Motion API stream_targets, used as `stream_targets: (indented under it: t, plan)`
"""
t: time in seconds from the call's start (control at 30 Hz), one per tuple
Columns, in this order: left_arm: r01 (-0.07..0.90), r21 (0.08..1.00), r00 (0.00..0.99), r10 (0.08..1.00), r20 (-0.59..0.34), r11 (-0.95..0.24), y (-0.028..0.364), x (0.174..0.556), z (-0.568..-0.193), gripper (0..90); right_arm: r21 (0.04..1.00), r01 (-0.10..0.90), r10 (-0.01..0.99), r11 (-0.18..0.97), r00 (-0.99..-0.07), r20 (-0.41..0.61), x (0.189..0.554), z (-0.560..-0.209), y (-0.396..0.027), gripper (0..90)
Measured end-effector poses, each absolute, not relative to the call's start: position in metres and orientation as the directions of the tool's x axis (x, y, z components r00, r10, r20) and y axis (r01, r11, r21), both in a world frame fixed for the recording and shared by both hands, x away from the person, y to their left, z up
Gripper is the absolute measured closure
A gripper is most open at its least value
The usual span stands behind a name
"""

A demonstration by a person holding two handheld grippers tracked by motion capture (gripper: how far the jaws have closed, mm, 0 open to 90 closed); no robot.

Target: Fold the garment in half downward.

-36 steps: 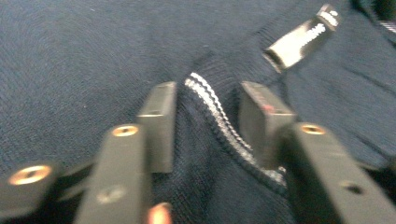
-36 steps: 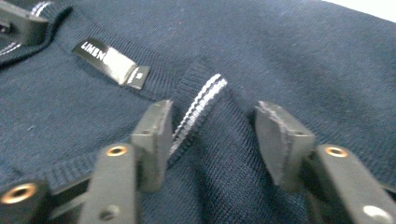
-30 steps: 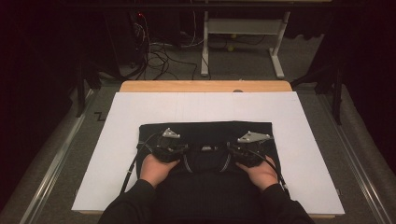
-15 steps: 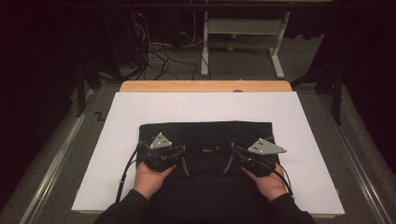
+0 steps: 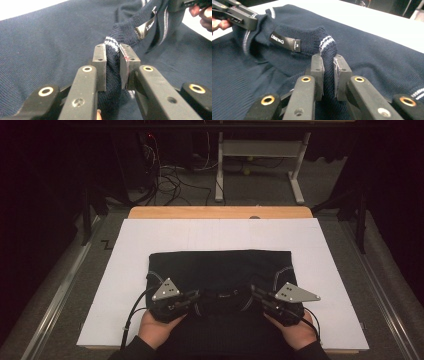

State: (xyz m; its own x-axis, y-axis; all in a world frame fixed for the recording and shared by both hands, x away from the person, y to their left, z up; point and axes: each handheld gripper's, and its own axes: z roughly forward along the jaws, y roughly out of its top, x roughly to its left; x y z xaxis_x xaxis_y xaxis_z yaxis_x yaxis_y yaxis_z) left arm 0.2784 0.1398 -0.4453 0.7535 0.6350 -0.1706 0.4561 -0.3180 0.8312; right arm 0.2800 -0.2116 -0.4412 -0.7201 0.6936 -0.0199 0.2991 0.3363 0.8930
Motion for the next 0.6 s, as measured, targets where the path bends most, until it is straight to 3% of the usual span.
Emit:
stream_targets:
  t: [0.6]
  plan:
    - [0.388, 0.874, 0.791, 0.592, -0.152, -0.294, 0.154, 0.221, -0.432, 73.5, 0.911, 0.228, 0.629, 0.343, -0.776, -0.043, 0.223, -0.432, -0.222, 81.5]
